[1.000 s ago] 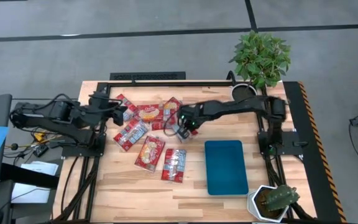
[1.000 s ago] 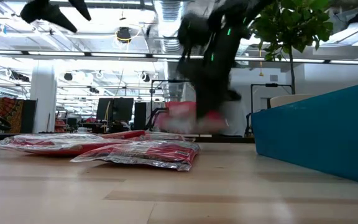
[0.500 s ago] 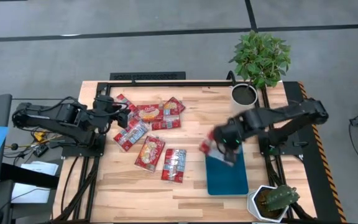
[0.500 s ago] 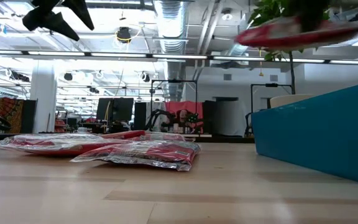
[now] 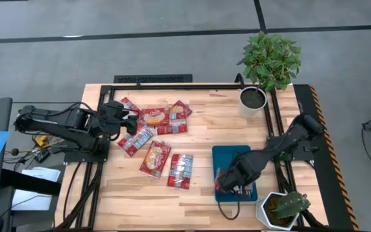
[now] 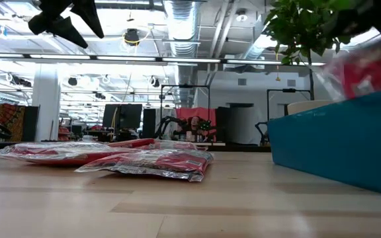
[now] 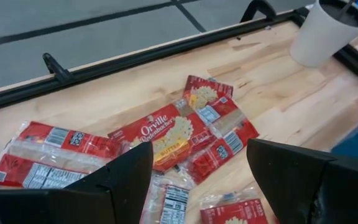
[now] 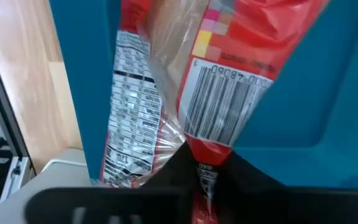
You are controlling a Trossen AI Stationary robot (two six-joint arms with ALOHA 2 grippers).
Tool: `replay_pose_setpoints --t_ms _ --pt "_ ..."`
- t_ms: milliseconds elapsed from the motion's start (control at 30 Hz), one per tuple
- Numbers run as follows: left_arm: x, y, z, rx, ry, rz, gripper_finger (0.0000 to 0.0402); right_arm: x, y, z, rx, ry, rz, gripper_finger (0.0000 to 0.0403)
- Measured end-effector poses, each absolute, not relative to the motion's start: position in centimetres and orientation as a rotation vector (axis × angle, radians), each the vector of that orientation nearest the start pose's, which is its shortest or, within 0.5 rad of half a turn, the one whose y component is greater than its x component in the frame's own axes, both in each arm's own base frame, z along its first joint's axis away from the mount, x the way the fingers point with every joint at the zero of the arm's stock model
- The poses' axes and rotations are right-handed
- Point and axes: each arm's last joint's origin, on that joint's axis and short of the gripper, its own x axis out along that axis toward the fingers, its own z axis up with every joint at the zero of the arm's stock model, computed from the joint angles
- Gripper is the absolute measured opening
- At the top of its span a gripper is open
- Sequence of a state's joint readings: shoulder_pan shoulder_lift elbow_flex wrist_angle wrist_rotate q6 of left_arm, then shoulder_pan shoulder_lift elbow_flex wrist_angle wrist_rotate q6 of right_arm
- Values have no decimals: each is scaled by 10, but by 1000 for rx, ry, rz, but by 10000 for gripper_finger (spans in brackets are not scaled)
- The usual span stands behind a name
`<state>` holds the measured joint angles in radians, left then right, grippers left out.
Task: Sort popcorn bags into baskets
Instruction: Put the red popcorn bag into the blue bin
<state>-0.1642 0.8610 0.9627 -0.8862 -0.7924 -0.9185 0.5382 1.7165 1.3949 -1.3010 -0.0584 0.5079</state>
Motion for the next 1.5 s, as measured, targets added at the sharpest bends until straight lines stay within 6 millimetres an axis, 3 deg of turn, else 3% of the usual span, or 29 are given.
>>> replay_pose_setpoints --t_ms 233,367,467,633,833,1033,1200,1500 --pt "151 -5 326 -468 393 826 250 266 161 233 -7 1719 52 195" --pt "150 -5 326 -454 401 817 250 261 149 247 -15 1690 12 283" --pt "151 -5 326 -451 413 803 250 255 134 262 -12 1657 -40 318" --pt "151 -5 326 -452 421 792 250 266 110 289 51 1380 -57 325" --pt "151 -6 325 -460 436 771 250 315 72 295 62 1054 -49 316" --pt "151 -6 325 -465 454 756 250 361 54 267 -144 1006 103 315" --pt "151 -6 325 -466 454 755 250 397 45 241 -134 1065 154 316" --pt "151 -6 324 -441 466 749 250 440 66 183 -277 1148 323 315"
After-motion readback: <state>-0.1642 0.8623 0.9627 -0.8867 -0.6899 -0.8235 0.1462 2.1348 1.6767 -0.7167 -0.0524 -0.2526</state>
